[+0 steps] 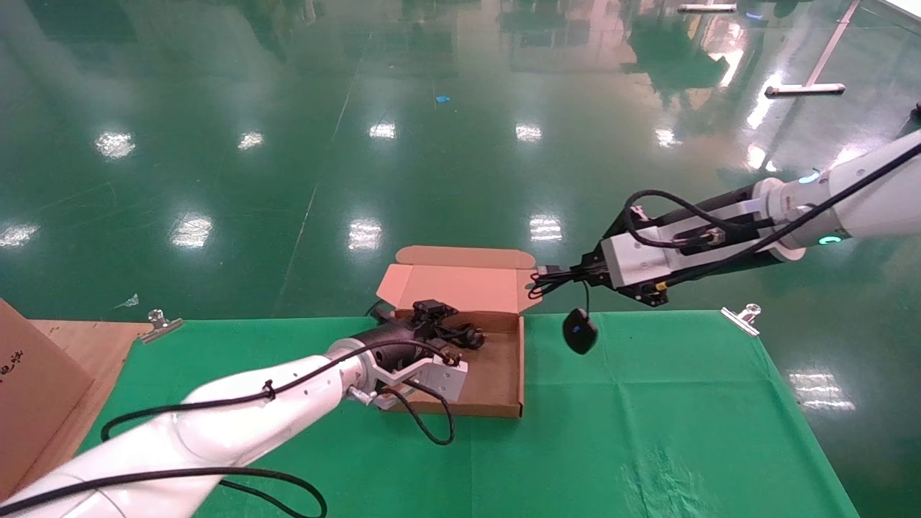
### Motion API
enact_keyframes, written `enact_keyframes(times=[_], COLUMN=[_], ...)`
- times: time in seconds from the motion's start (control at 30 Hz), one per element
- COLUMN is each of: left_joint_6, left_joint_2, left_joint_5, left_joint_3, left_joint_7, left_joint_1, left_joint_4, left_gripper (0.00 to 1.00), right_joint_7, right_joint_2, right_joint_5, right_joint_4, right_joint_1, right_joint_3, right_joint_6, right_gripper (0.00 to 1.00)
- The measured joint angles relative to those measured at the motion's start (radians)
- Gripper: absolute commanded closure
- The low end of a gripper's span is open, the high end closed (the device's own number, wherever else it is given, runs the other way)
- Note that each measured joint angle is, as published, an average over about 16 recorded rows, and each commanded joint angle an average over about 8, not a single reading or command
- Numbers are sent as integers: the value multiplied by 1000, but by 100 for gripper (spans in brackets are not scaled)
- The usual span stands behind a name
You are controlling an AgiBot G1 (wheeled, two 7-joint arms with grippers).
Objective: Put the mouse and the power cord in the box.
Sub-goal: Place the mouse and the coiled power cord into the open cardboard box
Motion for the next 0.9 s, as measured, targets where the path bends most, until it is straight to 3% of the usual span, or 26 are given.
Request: enact_keyframes(times=[0.23,0.53,0.9], left_joint_6=[192,415,511], left_joint_2=[-81,-268,-428], left_joint_5=[-108,-238,-296], left_joint_3=[-52,-149,-197], left_joint_7=[38,108,140], left_joint_1=[-53,-82,-79], left_joint_4=[17,25,73], left_gripper=[0,0,0], right_joint_7=[20,61,174], right_joint_2=[-47,-110,-132], right_joint_5=[10,41,95], right_joint_4=[10,102,343], right_joint_1=[-4,-71,-225], right_joint_3=[7,15,-63], right_joint_6=[18,95,265], right_gripper=[100,100,100])
